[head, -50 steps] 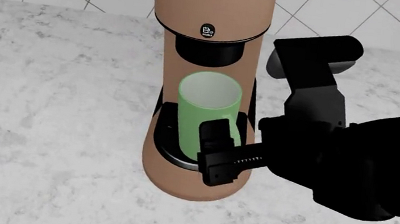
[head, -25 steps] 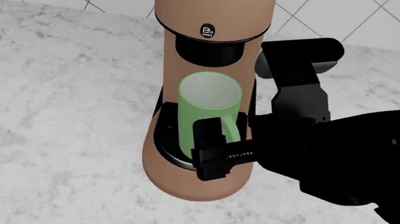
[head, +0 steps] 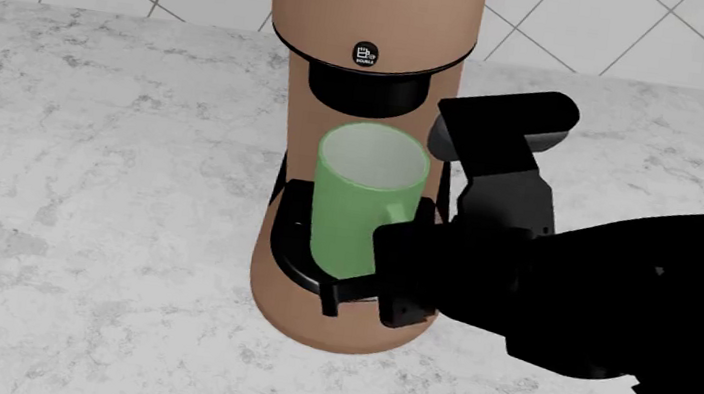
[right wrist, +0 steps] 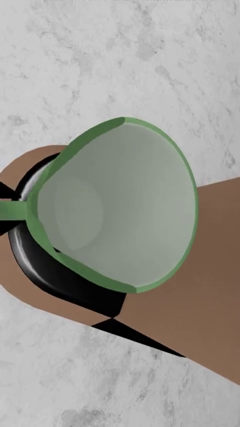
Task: Pick the mug from under the coffee machine dispenser and place it on the counter.
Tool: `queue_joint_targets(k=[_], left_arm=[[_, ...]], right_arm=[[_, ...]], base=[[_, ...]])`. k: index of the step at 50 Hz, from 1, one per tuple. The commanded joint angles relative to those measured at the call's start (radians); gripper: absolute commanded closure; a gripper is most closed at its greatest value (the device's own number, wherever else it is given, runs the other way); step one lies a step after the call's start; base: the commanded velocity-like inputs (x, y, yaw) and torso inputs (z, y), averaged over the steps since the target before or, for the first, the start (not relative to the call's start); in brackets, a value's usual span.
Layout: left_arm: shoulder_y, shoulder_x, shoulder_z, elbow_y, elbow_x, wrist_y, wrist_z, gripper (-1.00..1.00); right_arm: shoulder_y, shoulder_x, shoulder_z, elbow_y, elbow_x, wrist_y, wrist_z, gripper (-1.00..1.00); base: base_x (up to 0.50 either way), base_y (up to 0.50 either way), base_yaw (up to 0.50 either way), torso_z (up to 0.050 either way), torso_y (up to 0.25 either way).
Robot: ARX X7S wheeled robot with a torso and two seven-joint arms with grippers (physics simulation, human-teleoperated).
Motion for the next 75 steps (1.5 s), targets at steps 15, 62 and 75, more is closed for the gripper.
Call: queue_joint_targets(k=[15,62,75], left_arm=[[0.0,-0.01,0.01,-0.005,-0.007,0.007,-0.017,-1.0],[-0.001,-0.027,0.023,-0.005,-0.027,0.007,-0.038,-1.0],[0.0,-0.03,0.023,-0.004,-0.034,0.007,-0.043,-1.0]], right_arm=[[-0.073,0.241,0.136,-0.332,0.717,0.129,0.746,1.0],[-0.148,0.332,0.088,-0.059,0.29,-0.07,0.388,1.0],[-0.14,0.26,-0.013,0.044,0.119,-0.137,0.225,1.0]], base=[[0.0,0.0,0.0,0.0,0.0],[0.0,0.0,0.0,0.0,0.0],[0.0,0.0,0.0,0.0,0.0]])
